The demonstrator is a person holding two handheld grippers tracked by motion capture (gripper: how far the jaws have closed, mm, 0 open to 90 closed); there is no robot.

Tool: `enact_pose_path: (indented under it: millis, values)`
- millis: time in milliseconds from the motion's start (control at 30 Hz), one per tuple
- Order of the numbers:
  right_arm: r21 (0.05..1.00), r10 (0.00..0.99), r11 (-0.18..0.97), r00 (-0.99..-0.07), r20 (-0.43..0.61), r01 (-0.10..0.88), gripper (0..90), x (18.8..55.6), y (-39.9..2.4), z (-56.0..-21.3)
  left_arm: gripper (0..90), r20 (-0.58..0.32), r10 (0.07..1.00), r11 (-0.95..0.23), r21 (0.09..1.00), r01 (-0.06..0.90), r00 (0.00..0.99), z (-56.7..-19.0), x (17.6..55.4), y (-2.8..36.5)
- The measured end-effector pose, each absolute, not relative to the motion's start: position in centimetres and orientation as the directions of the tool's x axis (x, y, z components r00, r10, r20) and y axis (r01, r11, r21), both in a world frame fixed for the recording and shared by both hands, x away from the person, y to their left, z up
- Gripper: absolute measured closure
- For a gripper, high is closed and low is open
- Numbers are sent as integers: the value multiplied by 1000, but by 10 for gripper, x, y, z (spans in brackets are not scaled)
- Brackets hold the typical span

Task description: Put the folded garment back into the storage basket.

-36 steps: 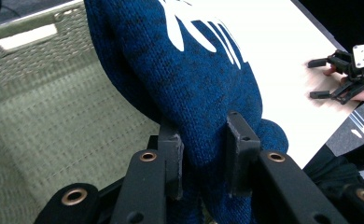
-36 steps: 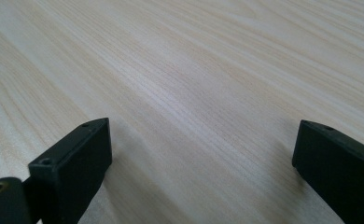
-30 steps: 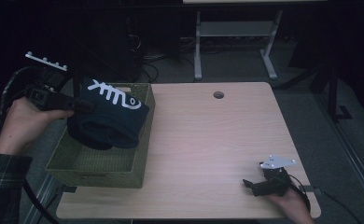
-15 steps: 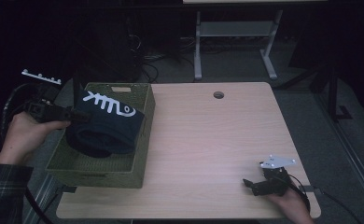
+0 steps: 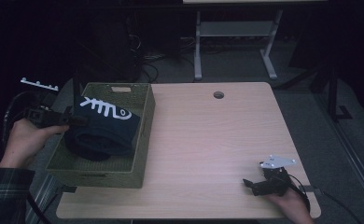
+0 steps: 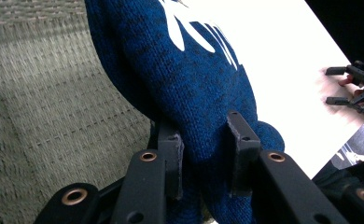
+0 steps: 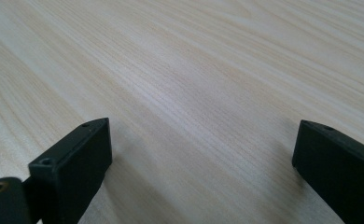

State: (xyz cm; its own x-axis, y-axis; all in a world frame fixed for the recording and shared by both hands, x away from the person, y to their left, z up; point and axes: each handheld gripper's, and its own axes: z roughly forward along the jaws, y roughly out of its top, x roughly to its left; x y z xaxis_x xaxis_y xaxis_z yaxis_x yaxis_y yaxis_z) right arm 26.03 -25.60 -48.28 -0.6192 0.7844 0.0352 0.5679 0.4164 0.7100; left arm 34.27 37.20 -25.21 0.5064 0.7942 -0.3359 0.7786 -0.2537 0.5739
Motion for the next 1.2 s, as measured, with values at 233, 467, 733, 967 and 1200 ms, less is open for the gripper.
enact_pose_path:
  millis: [233,467,733,967,1200]
  values:
    - [710,785,417,-619,35,568,42,260,-256,-483,718,-352,793,-248,558,792,497,-267,344,369]
    - [710,785,417,-619,35,568,43,260,-256,-483,718,-365,791,-252,537,805,491,-282,348,367]
    - [709,784,418,-620,35,568,42,260,-256,-483,717,-369,798,-255,508,823,476,-308,361,372]
    - [709,784,418,-620,35,568,42,260,-256,-483,708,-339,818,-272,485,831,465,-324,371,380]
    - [708,784,418,-620,35,569,42,260,-256,-483,682,-293,835,-290,487,824,466,-328,373,382]
